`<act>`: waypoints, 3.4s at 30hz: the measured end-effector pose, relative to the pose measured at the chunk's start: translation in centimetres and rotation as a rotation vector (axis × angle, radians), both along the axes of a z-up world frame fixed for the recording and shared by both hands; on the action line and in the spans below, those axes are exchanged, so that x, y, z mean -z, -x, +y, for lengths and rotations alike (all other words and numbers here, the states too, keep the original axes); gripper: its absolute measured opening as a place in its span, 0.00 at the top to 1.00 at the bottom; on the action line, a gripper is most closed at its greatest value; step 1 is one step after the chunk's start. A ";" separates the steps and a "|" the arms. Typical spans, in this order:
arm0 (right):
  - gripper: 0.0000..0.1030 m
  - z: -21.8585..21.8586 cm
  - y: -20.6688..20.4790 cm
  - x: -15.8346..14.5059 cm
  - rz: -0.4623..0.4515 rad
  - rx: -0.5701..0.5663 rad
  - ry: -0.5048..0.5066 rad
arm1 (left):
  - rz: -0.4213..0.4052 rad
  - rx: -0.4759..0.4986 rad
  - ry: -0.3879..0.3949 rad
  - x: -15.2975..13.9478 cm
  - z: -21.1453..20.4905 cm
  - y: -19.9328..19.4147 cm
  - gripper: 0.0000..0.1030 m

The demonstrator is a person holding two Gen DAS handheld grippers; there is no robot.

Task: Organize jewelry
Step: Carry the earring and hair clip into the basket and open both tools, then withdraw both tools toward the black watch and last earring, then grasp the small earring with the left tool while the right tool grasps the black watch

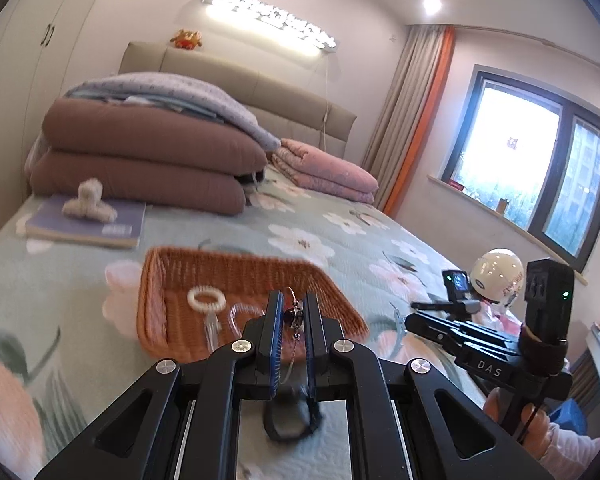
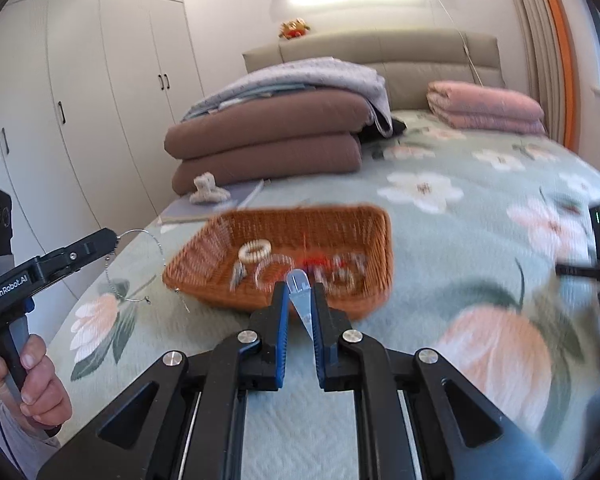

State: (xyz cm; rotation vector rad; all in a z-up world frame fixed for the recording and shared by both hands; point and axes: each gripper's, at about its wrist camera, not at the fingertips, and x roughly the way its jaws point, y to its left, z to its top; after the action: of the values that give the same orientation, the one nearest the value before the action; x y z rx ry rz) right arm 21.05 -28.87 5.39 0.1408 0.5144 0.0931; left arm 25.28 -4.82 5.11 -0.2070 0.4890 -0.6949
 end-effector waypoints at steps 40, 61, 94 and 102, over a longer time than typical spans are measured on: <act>0.59 0.1 -11.5 4.4 0.074 0.002 -0.058 | 0.028 -0.092 -0.139 5.3 -2.8 -8.5 0.30; 0.50 4.6 2.6 3.5 -0.008 -0.051 -0.031 | 0.048 -0.089 -0.010 2.8 6.6 5.5 0.30; 0.50 4.7 -2.3 11.6 0.232 0.061 -0.018 | 0.329 0.058 -0.250 14.8 -0.9 2.7 0.59; 0.57 5.8 -3.4 12.5 0.275 0.043 0.006 | 0.287 0.006 -0.334 14.8 -1.9 3.2 0.73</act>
State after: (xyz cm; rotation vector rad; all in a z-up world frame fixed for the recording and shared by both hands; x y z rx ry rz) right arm 24.48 -23.11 -7.15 0.1601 0.7855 0.0299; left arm 22.11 -6.68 -9.71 0.0111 0.8713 -0.5814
